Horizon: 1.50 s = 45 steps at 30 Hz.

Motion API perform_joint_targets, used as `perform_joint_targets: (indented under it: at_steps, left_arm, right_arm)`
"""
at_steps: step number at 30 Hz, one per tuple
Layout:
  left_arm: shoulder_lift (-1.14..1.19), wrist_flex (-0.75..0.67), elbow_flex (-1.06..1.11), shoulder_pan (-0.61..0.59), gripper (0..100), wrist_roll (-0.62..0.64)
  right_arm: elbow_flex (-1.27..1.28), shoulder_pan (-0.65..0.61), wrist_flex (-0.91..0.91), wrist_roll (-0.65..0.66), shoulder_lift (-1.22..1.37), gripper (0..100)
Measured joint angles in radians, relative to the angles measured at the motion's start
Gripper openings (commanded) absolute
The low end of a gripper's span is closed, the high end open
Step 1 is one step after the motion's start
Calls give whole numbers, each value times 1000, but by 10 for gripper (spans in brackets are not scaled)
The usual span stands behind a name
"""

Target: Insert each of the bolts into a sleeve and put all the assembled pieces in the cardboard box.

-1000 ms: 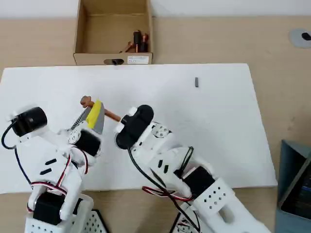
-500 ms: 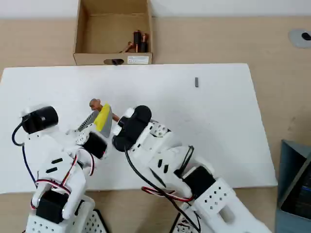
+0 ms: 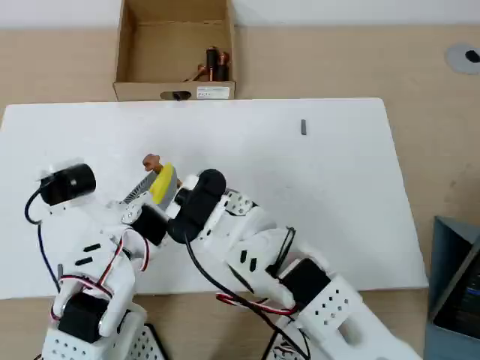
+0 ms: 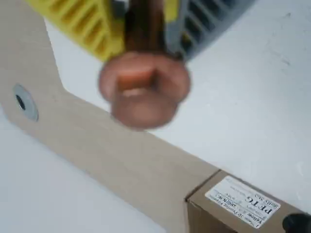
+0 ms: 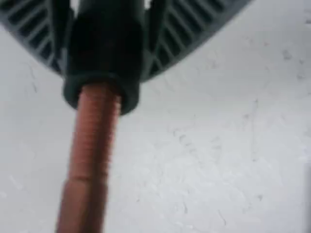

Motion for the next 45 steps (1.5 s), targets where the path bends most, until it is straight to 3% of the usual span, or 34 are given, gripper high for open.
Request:
perform_joint_targets:
  at_steps: [8,13,20,27,38,45]
  left_arm:
    - [0,2,5,25,2,-5]
    - [5,84,8,132,2,-11]
    - [-2,149,2,150,9,-5]
    - [-3,193,-3,157,269,-35]
    - [-2,298,-68,155,278,-44]
    - [5,299,-66,61,279,-152]
  right_arm:
    - [0,-2,0,14,0,9]
    - [0,-2,-26,18,-2,9]
    - [2,-8,-28,18,2,9]
    - [3,-6,-28,20,3,9]
    - [0,-6,-29,20,3,9]
    - [-2,-8,-38,18,0,9]
